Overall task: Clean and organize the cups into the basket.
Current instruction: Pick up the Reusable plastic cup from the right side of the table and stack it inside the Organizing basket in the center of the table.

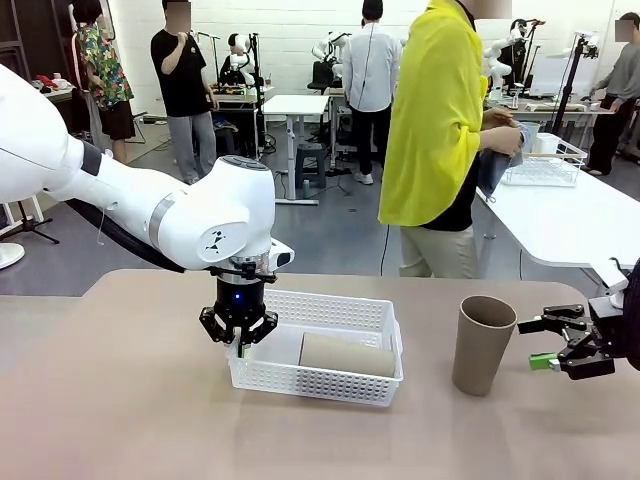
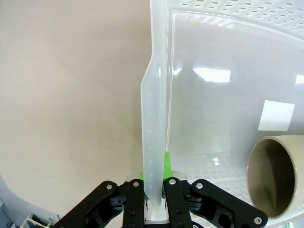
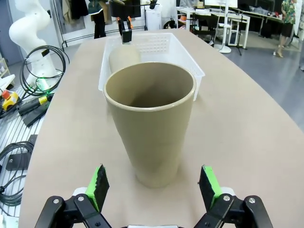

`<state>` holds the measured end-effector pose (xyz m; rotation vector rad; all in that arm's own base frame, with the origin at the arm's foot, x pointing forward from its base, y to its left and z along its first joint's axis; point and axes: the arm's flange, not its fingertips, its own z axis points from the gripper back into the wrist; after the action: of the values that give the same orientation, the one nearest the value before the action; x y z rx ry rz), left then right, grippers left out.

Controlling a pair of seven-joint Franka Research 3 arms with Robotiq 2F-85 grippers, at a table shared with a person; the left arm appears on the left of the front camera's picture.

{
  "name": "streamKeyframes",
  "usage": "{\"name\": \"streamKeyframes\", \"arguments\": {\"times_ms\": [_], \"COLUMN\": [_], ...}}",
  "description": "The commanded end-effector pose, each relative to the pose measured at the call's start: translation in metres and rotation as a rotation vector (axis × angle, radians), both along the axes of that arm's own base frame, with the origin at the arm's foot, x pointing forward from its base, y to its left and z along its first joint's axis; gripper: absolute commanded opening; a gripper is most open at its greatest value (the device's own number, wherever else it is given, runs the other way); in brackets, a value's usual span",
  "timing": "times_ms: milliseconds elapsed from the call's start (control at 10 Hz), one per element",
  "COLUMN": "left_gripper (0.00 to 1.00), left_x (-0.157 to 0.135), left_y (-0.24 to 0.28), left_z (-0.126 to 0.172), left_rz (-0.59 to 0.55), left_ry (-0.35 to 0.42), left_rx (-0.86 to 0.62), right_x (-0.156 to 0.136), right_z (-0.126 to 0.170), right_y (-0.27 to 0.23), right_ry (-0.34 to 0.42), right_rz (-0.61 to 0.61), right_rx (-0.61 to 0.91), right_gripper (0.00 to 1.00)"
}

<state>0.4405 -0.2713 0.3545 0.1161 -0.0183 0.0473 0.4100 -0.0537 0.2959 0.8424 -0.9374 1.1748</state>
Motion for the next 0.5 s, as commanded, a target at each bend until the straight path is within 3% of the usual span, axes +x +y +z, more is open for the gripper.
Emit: {"name": "streamKeyframes", "arguments": {"times_ms": [0,400], "left_gripper": [0.00,0.00], "left_x": [-0.0010,-0.0010], "left_y": [0.0027,0.0027], "left_z": [-0.0037,-0.0037], "left_rz": [-0.007,-0.007], "left_ry": [0.008,0.008], "left_rx": [0.009,0.009], "right_x": [-0.0042,0.0029], "right_z": [0.0008,-0.0087], "right_y": [0.0039,0.0099], "right_ry": [0.000,0.022], "right_rz": [0.018,0.022], "right_rx": [0.006,-0.015], "right_gripper": [1.00,1.00]}}
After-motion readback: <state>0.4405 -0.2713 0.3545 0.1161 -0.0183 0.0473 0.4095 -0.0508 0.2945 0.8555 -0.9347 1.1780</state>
